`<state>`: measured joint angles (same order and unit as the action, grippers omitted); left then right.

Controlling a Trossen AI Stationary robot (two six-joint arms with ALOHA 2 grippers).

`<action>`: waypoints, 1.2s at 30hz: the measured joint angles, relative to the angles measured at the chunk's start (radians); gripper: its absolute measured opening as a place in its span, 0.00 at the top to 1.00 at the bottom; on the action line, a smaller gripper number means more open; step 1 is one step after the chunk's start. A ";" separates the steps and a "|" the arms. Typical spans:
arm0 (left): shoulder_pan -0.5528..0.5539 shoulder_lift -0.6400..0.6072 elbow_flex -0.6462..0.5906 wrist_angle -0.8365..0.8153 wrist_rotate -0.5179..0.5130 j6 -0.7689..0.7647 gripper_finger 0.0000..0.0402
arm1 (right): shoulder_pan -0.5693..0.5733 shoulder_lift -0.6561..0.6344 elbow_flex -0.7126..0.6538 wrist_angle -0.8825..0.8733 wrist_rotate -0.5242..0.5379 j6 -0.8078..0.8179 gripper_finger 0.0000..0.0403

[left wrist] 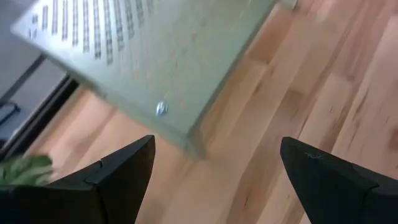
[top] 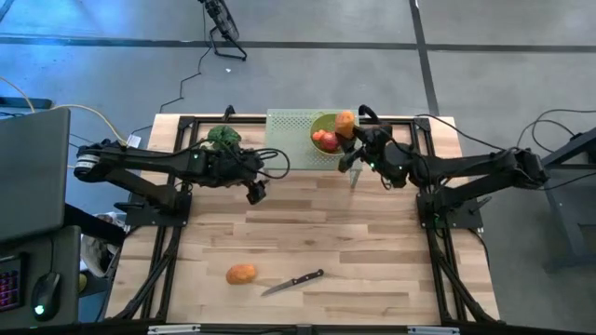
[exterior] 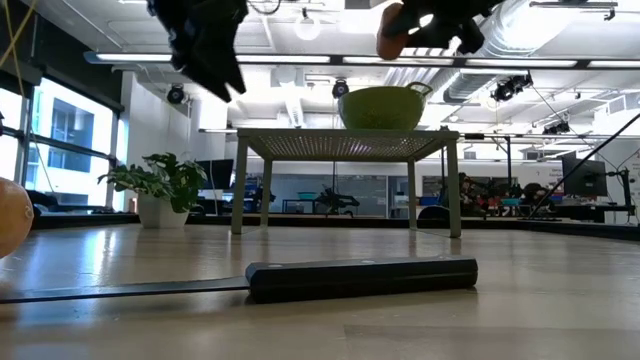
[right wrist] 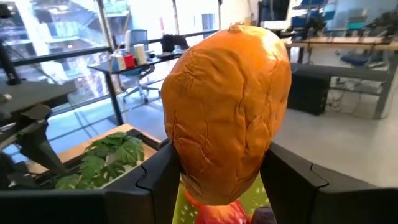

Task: Pick & Place Fruit
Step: Put the top mango into the strainer bowl on the shelf

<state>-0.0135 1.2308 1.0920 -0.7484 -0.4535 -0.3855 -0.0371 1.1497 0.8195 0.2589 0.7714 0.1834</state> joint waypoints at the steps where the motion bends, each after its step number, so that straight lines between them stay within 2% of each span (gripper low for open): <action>1: 0.000 0.000 0.000 -0.021 0.001 -0.013 0.15 | -0.010 0.000 0.009 -0.016 -0.019 0.009 0.54; 9: 0.000 0.000 0.000 -0.180 0.054 -0.098 0.15 | -0.113 0.000 0.091 -0.177 -0.222 0.164 0.54; 12: 0.000 0.001 -0.013 -0.180 0.055 -0.107 0.15 | -0.150 0.000 0.132 -0.244 -0.312 0.215 0.54; 22: 0.000 0.002 -0.019 -0.175 0.054 -0.113 0.15 | -0.253 0.033 0.239 -0.436 -0.491 0.305 0.53; 30: 0.000 0.002 -0.020 -0.175 0.054 -0.112 0.15 | -0.258 0.081 0.240 -0.527 -0.547 0.318 0.53; 36: 0.000 0.002 -0.020 -0.176 0.074 -0.112 0.15 | -0.258 0.085 0.240 -0.579 -0.547 0.313 0.53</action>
<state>-0.0135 1.2327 1.0721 -0.9245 -0.3798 -0.4976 -0.2947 1.2343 1.0592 -0.3204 0.2245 0.4964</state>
